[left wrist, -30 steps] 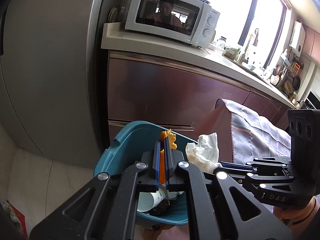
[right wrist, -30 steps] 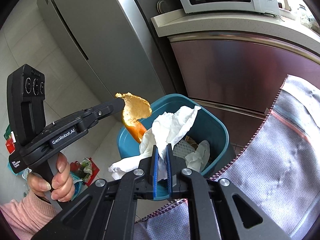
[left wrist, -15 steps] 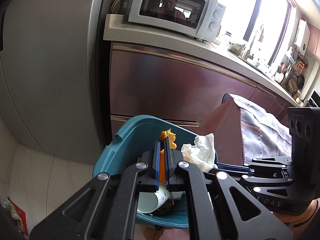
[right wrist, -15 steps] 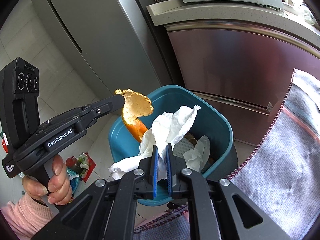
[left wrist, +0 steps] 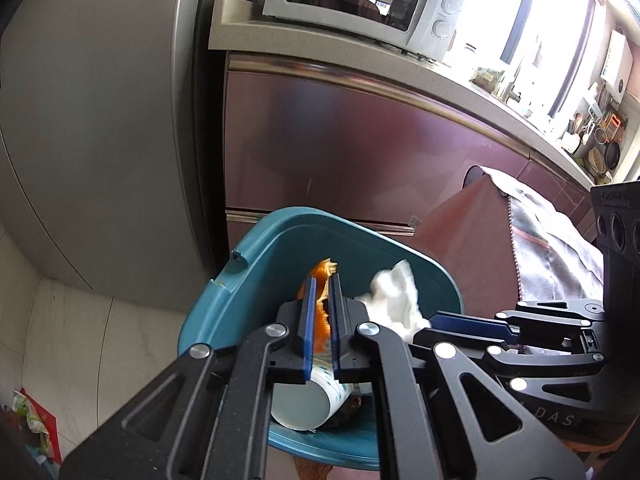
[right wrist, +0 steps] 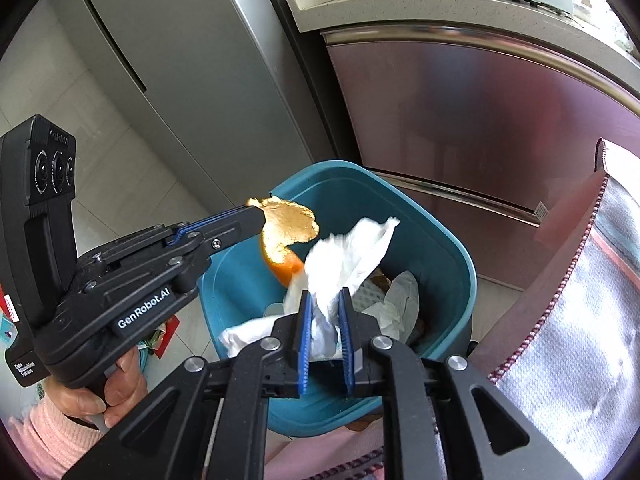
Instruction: Collect trash
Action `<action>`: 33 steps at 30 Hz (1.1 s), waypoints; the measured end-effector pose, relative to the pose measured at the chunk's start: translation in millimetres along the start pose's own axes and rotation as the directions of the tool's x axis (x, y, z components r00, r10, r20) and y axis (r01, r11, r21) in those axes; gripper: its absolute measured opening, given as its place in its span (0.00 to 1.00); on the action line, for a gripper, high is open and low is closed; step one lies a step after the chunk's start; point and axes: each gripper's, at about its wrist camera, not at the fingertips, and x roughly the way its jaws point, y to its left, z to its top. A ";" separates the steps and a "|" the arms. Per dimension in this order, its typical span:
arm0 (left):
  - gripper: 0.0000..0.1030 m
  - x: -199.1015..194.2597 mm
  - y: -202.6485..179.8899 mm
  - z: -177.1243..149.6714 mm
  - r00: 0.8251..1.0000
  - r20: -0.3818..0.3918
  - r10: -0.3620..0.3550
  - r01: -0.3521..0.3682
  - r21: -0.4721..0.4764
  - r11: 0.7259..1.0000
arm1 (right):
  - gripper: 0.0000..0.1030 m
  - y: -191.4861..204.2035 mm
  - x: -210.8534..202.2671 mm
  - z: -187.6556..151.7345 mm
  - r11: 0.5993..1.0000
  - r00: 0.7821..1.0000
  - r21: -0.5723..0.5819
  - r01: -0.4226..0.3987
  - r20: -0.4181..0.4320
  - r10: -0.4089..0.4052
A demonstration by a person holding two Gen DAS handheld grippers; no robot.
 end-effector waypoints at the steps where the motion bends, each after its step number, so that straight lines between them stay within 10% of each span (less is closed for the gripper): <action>1: 0.10 2.4 -0.3 -0.3 1.000 -0.004 0.004 -0.004 0.001 1.000 | 0.15 -0.2 3.5 3.7 1.000 1.000 0.004 0.002 -0.003 -0.002; 9: 0.32 3.3 -3.2 -6.4 1.000 0.002 -0.008 0.008 0.003 1.000 | 0.17 -9.7 -8.8 -5.4 0.999 0.999 0.038 -0.026 0.038 0.025; 20: 0.92 -71.2 -18.5 -24.4 0.981 0.194 -0.010 -0.005 0.076 0.997 | 0.60 -5.4 -83.4 -55.5 0.999 0.961 0.009 0.053 0.272 -0.053; 27: 0.95 -129.7 -46.1 -51.0 0.943 0.332 0.008 -0.061 0.147 0.987 | 0.93 -0.3 -143.5 -103.8 0.978 0.865 0.062 0.200 0.458 -0.206; 33: 0.95 -163.2 -81.8 -78.2 0.914 0.407 -0.012 -0.078 0.204 0.976 | 0.94 2.3 -179.2 -150.6 0.941 0.770 0.140 0.309 0.543 -0.334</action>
